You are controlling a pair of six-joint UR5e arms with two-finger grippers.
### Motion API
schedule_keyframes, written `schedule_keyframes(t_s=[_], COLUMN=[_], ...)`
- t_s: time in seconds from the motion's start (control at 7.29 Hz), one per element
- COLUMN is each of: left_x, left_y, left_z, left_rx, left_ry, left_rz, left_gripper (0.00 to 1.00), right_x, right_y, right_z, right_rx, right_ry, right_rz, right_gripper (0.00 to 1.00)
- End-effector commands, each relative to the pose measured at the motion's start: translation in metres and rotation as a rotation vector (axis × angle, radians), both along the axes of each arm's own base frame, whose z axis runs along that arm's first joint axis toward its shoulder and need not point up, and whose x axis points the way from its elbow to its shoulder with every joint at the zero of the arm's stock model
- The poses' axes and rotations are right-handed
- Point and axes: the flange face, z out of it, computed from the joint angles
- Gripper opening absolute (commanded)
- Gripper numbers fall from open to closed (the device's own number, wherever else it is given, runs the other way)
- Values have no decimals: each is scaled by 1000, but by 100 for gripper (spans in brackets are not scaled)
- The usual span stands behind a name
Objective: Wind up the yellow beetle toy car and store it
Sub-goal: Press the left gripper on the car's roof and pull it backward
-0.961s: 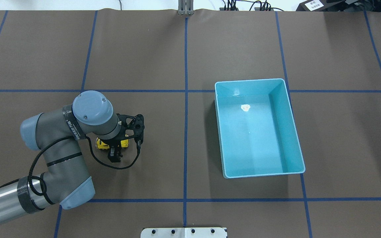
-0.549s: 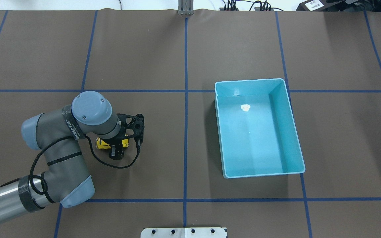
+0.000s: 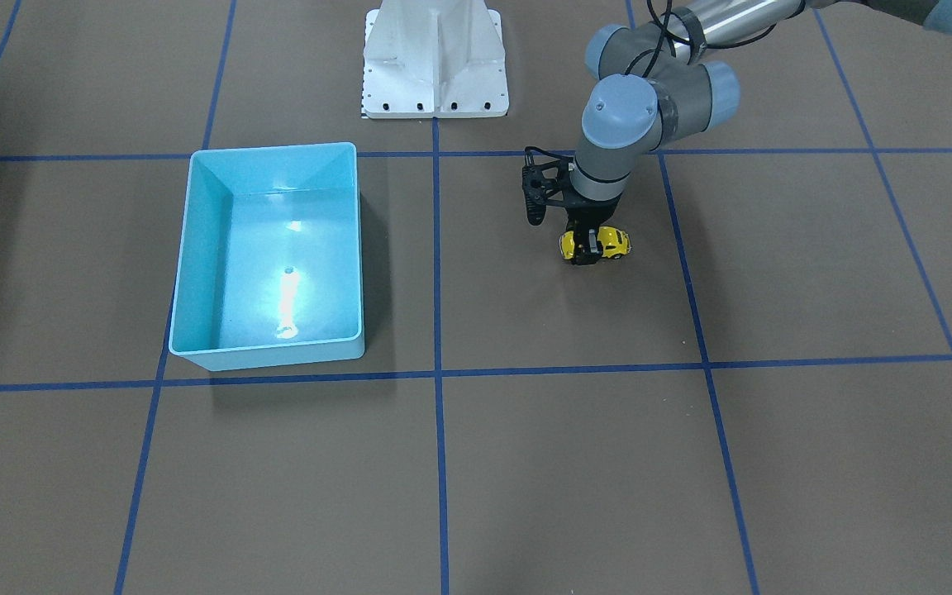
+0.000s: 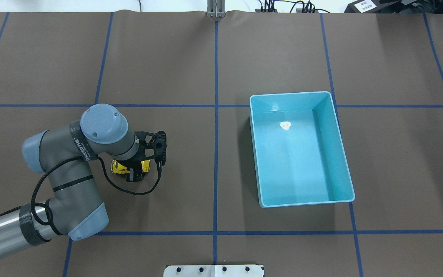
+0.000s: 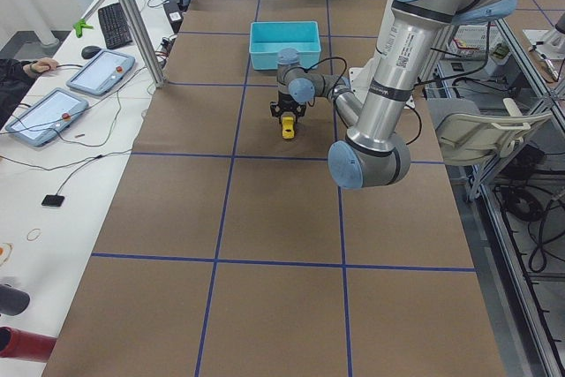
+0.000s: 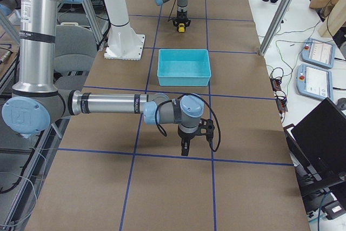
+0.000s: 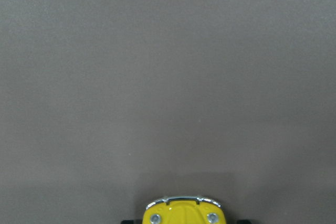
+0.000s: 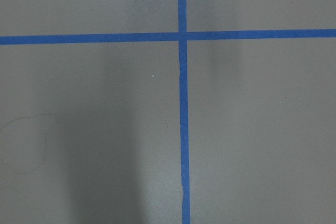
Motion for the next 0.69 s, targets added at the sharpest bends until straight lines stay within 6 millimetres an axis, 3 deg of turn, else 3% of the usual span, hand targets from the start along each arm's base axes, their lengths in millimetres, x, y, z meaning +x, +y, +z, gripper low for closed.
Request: schedule_keyframes(t_s=[0.0, 0.55], left_x=[-9, -21], left_y=[-6, -3], left_z=[-4, -15], left_rx=[-13, 5], left_ry=[16, 45], left_rz=[0, -6], left_gripper=[43, 42], right_x=[0, 0], right_y=[0, 0], right_z=[0, 1], right_rx=[0, -1], right_ry=[0, 0], right_rz=[0, 0], right_gripper=[100, 100])
